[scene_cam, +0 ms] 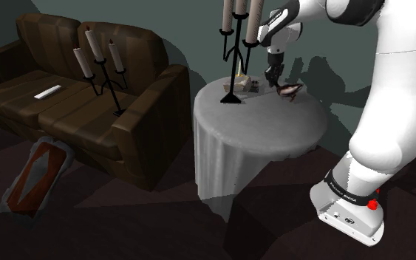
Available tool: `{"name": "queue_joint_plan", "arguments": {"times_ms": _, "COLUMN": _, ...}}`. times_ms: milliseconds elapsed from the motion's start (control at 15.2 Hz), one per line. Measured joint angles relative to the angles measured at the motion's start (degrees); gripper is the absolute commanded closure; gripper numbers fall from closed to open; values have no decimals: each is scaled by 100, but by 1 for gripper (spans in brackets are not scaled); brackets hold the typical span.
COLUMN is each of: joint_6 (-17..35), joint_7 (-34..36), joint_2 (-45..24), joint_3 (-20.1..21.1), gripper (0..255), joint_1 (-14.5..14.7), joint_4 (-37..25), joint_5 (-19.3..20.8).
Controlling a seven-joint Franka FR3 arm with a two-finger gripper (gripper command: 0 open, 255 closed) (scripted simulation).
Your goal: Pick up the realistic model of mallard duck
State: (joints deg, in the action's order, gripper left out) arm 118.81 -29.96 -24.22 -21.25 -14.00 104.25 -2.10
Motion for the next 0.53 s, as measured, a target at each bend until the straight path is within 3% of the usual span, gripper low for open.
{"name": "queue_joint_plan", "arguments": {"times_ms": 528, "joint_6": -491, "joint_7": 23, "joint_2": 283, "joint_3": -51, "gripper": 255, "joint_1": 39, "joint_4": -225, "joint_5": 100}}
